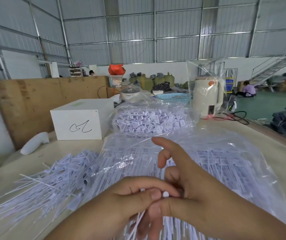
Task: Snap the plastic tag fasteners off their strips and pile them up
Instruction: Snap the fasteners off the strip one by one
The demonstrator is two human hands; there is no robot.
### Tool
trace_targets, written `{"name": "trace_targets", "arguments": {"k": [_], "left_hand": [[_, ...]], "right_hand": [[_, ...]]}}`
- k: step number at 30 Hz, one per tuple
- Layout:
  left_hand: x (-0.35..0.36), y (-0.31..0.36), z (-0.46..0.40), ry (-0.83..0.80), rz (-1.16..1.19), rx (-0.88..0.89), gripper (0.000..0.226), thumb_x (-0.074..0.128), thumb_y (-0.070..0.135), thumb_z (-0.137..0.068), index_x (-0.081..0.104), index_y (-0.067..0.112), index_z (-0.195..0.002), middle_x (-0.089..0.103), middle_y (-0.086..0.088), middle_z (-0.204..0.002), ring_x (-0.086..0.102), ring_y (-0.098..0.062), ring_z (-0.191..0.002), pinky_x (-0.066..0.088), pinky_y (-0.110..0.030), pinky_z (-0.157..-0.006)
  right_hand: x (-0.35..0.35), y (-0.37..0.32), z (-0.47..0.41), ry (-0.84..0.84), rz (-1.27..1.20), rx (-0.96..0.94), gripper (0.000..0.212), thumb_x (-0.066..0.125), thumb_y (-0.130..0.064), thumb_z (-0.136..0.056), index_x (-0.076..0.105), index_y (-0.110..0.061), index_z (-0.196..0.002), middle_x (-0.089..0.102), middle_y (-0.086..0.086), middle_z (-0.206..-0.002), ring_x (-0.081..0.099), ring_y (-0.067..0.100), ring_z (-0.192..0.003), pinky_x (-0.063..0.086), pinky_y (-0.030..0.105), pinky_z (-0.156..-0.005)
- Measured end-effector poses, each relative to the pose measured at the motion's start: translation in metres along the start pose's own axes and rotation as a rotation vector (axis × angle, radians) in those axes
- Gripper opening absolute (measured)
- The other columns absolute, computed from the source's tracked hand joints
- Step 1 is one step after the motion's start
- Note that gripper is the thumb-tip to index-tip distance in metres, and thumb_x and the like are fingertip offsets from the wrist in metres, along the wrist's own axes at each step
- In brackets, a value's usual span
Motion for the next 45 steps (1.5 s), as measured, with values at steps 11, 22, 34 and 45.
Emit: {"name": "trace_targets", "arguments": {"k": [11,22,34,45], "left_hand": [[-0.002,0.011,0.002,0.146,-0.028,0.116,0.013,0.066,0.031,-0.077,0.069,0.019,-0.081,0.055,-0.013,-0.058,0.053,-0.015,-0.049,0.043,-0.021,-0.051],[-0.017,0.016,0.005,0.352,-0.119,0.241,0.017,0.076,0.020,-0.060,0.060,0.023,-0.065,0.046,-0.005,-0.056,0.042,-0.018,-0.048,0.039,-0.023,-0.049],[-0.012,0.039,-0.013,0.062,-0.103,0.177,0.013,0.073,0.013,-0.069,0.068,0.024,-0.069,0.064,-0.002,-0.055,0.062,-0.012,-0.048,0.047,-0.019,-0.046],[-0.014,0.036,-0.019,0.751,-0.123,0.360,0.025,0.076,0.021,-0.061,0.051,0.023,-0.059,0.043,0.006,-0.048,0.042,-0.015,-0.038,0.040,-0.027,-0.042]], "right_hand": [[-0.020,-0.033,0.009,0.011,0.853,-0.150,0.052,0.020,-0.073,-0.084,0.051,-0.033,-0.095,0.050,-0.011,-0.072,0.049,0.008,-0.071,0.036,0.016,-0.065],[-0.044,-0.052,0.015,0.281,0.759,-0.273,0.025,0.051,-0.042,-0.092,0.066,-0.026,-0.104,0.062,-0.016,-0.091,0.059,0.006,-0.087,0.050,0.027,-0.069],[-0.043,-0.009,0.002,0.069,0.078,0.087,0.035,0.064,-0.052,-0.081,0.057,-0.023,-0.062,0.034,-0.011,-0.051,0.034,0.005,-0.047,0.030,0.015,-0.048],[-0.064,-0.008,0.008,0.793,0.202,0.056,0.049,0.055,-0.048,-0.088,0.041,-0.010,-0.060,0.034,-0.006,-0.044,0.030,0.007,-0.039,0.027,0.017,-0.038]]}}
Point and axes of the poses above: each hand's wrist, its own z-axis away from the middle knuckle, its own x-axis out of the palm, y = z × x, the point moved 6 cm from there along -z, towards the middle knuckle
